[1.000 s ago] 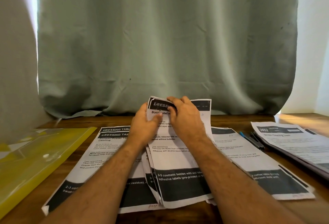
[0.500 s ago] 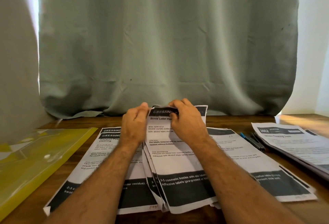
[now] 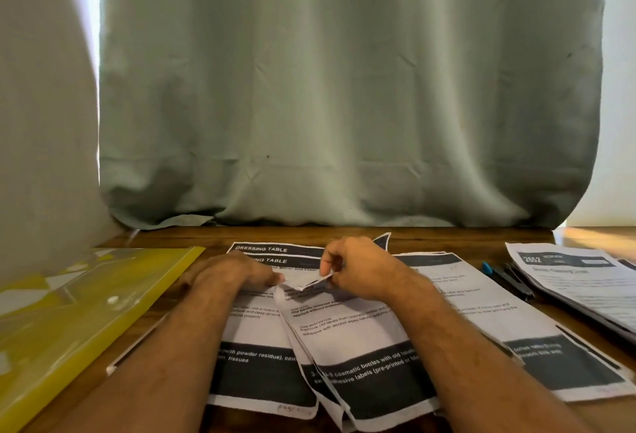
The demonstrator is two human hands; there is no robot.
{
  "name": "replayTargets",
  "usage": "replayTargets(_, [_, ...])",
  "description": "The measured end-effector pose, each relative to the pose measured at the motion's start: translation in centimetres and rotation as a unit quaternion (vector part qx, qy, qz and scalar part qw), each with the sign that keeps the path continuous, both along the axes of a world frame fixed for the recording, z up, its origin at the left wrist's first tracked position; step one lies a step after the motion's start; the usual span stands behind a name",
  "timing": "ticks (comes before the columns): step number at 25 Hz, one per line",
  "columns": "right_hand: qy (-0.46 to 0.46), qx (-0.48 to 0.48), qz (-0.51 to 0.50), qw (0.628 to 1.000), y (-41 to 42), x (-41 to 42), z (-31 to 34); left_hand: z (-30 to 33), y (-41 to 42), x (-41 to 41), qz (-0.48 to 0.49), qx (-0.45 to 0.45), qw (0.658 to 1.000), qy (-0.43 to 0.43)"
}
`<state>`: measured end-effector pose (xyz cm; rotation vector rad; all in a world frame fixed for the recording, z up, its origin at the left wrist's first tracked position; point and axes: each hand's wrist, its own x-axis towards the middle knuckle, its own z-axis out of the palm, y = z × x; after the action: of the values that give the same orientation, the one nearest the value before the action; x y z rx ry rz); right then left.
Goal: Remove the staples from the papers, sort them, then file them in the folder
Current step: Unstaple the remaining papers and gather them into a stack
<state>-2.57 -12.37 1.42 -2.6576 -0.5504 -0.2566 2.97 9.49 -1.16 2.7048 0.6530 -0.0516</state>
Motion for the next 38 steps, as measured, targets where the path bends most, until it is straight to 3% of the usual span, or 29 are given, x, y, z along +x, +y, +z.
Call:
replayTargets(3, [0.006,0.0,0.0,1.0,-0.2,0.2,-0.2,0.8,0.0,-2.1,0.008,0.051,0.995,-0.084])
replayTargets(13, [-0.009,0.007,-0.009,1.0,-0.1,0.3,-0.5,1.1,2.1,0.2,0.023,-0.161,0.941,-0.298])
replayTargets(19, [-0.023,0.019,0.009,1.0,-0.2,0.2,-0.7,1.2,2.8,0.2,0.043,-0.376,0.841,-0.386])
replayTargets(22, [-0.024,0.026,0.014,0.999,-0.3,0.1,-0.6,1.2,3.0,0.3,0.062,-0.428,0.801,-0.414])
replayTargets(26, [-0.017,0.027,0.011,0.999,-0.3,0.2,-0.6,1.5,2.7,0.2,0.079,-0.435,0.786,-0.432])
replayTargets(31, [-0.032,0.044,0.009,0.998,-0.1,0.0,-0.4,2.4,2.2,-0.3,0.094,-0.379,0.785,-0.481])
replayTargets(38, [-0.043,0.048,0.01,0.998,0.0,-0.2,-0.4,3.4,1.2,-1.5,0.051,-0.324,0.745,-0.582])
